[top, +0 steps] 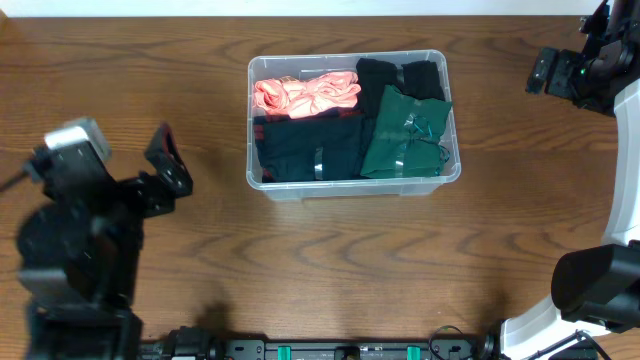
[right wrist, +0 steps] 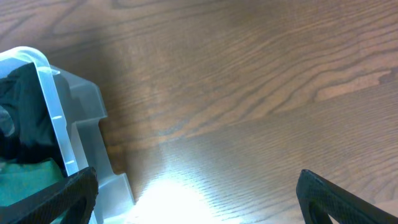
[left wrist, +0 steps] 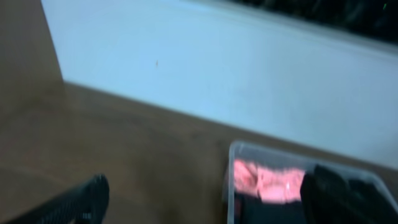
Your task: Pack container
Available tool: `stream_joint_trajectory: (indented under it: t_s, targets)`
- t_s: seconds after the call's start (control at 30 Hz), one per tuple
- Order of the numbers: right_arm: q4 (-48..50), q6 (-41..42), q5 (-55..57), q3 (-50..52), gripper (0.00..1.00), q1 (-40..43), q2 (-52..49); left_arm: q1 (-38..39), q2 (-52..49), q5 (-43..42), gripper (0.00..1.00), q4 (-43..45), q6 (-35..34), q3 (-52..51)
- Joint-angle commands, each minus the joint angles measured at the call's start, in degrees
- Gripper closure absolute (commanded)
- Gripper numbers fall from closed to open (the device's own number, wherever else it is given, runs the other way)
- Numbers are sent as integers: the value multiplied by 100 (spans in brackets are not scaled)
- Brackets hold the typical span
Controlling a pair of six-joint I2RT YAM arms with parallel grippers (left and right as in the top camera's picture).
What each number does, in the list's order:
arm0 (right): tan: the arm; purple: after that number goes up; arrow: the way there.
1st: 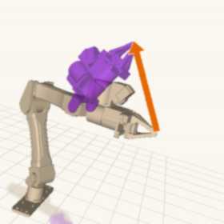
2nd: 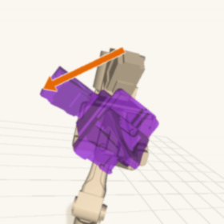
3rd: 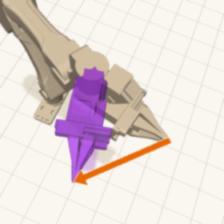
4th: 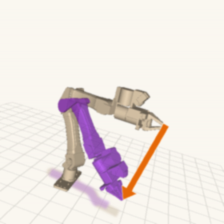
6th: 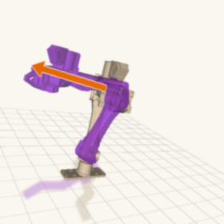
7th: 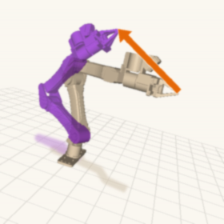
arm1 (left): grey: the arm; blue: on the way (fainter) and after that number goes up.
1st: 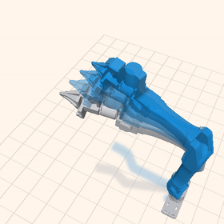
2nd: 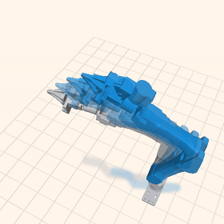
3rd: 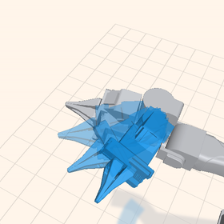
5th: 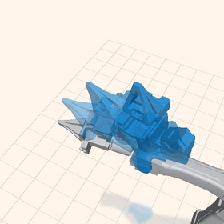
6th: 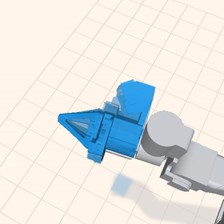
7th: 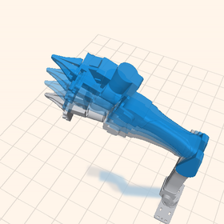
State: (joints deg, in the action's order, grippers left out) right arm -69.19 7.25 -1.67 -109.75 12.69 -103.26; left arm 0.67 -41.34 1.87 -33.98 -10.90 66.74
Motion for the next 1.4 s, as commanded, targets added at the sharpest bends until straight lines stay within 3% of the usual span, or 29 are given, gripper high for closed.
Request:
stream_joint_trajectory:
  t_s: [0.0,0.2,0.5,0.97,1.27,1.37]
  targets:
    - [-4,87,17,-4,1,0,92,28,649,-57,2,876,-13,-1370]
    - [-4,87,17,-4,1,0,92,28,1558,-131,2,2914,-15,-3462]
    - [-4,87,15,-4,1,0,92,28,2406,-256,2,4387,-17,-5357]
    - [-4,87,17,-4,1,0,92,28,3473,-251,2,4450,-15,-6658]
    - [-4,87,17,-4,1,0,92,28,3897,-229,2,3029,140,-6651]
    - [-4,87,17,-4,1,0,92,28,3980,-223,2,2977,227,-6651]
